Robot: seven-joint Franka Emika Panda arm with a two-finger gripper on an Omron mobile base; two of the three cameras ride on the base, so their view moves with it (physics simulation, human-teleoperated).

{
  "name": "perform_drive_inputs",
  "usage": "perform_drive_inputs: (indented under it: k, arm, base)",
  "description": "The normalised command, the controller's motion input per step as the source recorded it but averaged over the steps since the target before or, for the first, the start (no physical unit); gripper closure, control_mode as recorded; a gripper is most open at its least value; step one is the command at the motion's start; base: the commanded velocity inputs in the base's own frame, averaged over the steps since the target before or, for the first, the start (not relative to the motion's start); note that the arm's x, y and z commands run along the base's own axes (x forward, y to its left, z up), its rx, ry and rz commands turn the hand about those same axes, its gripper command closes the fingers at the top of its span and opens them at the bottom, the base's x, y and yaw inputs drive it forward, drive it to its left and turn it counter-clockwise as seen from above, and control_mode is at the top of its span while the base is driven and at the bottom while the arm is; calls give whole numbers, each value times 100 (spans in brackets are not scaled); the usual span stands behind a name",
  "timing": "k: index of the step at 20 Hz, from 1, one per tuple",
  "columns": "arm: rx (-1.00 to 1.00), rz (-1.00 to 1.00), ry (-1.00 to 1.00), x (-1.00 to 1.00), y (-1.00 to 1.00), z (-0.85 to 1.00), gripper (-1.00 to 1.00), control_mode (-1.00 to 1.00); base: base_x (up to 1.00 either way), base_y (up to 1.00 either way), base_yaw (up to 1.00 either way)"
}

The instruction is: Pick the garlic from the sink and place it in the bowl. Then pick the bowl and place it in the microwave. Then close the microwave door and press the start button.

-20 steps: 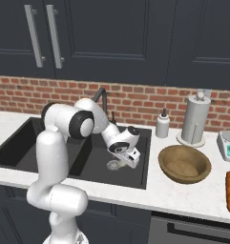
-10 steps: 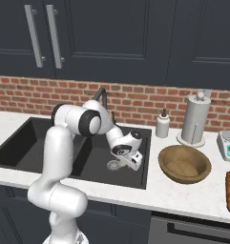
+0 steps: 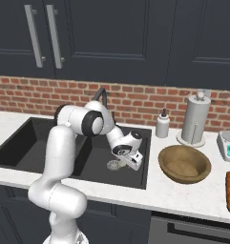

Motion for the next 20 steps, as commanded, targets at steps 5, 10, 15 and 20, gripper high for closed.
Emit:
perform_drive_inputs:
  k: [5, 10, 15, 20]
  arm:
    - [0, 0, 0, -11, 5, -16, -100, -100]
    - [0, 0, 0, -1, 16, -13, -100, -100]
    - [0, -1, 0, -15, 23, -14, 100, -100]
    - [0, -4, 1, -31, 25, -14, 100, -100]
  base:
    - [0, 0, 0]
    - [0, 0, 0]
    - [0, 0, 0]
    - [0, 0, 0]
